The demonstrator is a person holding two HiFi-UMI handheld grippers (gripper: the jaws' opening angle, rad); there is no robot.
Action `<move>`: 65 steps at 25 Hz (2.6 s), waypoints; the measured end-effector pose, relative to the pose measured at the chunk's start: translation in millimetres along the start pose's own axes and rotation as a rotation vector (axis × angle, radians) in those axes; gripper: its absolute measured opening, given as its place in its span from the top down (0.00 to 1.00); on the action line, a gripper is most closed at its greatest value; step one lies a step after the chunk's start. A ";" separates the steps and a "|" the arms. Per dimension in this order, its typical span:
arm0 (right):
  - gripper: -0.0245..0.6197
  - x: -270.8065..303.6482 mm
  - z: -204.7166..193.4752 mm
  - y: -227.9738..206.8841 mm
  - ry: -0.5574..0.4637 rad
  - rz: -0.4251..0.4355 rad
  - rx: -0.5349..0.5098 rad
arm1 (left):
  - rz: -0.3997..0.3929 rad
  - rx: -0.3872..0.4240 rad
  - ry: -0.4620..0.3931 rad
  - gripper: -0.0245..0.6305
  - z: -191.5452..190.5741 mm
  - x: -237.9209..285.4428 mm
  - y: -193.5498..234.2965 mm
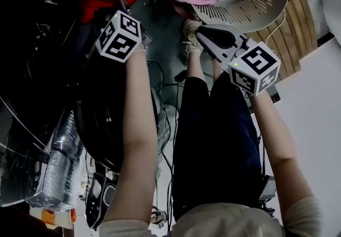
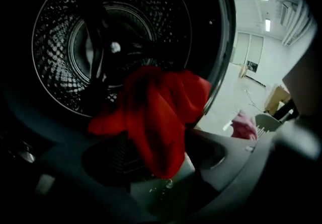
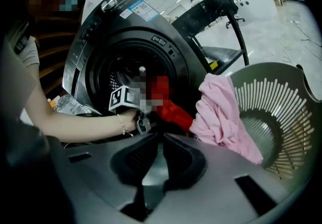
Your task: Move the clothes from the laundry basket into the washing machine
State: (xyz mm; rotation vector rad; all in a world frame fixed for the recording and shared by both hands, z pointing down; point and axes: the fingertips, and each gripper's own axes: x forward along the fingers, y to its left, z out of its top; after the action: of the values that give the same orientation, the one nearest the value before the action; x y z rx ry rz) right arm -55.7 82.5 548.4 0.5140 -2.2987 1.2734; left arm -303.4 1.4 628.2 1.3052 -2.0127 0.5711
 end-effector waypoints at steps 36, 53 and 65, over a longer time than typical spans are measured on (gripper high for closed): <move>0.90 4.6 2.8 4.7 -0.068 0.057 0.077 | -0.099 0.132 -0.180 0.49 111.1 39.2 3.6; 0.91 7.8 -11.8 -6.0 -0.069 0.056 0.155 | -0.095 0.385 0.017 0.88 8.8 39.7 -21.8; 0.91 17.3 2.9 -3.3 -0.092 0.082 0.143 | 0.092 0.218 -0.314 0.88 159.2 48.5 18.9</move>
State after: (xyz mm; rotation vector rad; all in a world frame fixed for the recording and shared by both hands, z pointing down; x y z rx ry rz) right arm -68.8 76.6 558.9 0.5420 -2.3356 1.4911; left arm -380.8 -127.5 554.4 1.5148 -2.3280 0.6776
